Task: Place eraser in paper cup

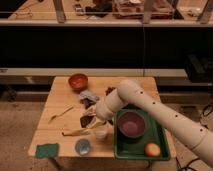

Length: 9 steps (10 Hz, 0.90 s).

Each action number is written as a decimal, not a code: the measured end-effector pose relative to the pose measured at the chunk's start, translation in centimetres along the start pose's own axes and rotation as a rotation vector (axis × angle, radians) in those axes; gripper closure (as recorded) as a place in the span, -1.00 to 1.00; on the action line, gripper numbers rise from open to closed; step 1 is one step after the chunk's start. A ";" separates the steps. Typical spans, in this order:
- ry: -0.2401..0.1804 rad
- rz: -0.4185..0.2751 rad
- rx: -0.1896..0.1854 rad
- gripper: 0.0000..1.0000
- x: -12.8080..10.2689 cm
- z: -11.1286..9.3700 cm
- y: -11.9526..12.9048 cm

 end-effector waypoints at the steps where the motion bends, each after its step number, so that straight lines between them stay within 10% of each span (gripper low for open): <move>1: -0.022 0.010 -0.001 0.66 -0.9 0.0 0.1; 9: -0.150 0.053 0.000 0.66 -4.6 0.6 0.3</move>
